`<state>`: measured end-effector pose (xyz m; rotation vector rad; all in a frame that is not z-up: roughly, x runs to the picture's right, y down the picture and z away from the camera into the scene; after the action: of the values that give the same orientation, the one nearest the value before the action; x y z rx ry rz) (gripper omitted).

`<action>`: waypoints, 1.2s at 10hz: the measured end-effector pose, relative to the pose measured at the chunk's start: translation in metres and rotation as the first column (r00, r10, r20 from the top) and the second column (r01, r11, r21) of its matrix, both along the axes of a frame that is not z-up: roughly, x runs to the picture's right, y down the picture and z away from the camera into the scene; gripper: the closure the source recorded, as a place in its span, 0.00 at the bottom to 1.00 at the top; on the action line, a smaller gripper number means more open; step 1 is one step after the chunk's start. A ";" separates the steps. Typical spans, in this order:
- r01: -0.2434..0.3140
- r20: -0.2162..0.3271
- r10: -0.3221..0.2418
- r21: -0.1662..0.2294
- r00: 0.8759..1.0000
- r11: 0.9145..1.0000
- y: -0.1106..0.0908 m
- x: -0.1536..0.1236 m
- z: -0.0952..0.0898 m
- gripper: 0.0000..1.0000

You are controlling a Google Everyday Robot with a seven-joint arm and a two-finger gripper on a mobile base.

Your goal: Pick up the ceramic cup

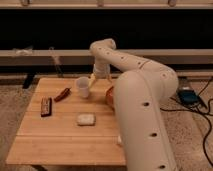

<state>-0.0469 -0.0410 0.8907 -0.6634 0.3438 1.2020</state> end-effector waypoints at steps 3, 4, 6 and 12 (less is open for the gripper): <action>0.043 0.044 -0.044 0.029 0.998 0.999 -0.031 -0.024 -0.007 0.20; 0.052 0.048 -0.053 0.035 0.997 0.998 -0.034 -0.024 -0.007 0.20; 0.066 0.047 -0.068 0.040 0.997 0.997 -0.029 -0.026 0.000 0.20; 0.064 0.033 -0.067 0.096 0.997 0.993 -0.007 -0.036 0.035 0.20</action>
<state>-0.0825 -0.0484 0.9255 -0.5866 0.2747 1.1353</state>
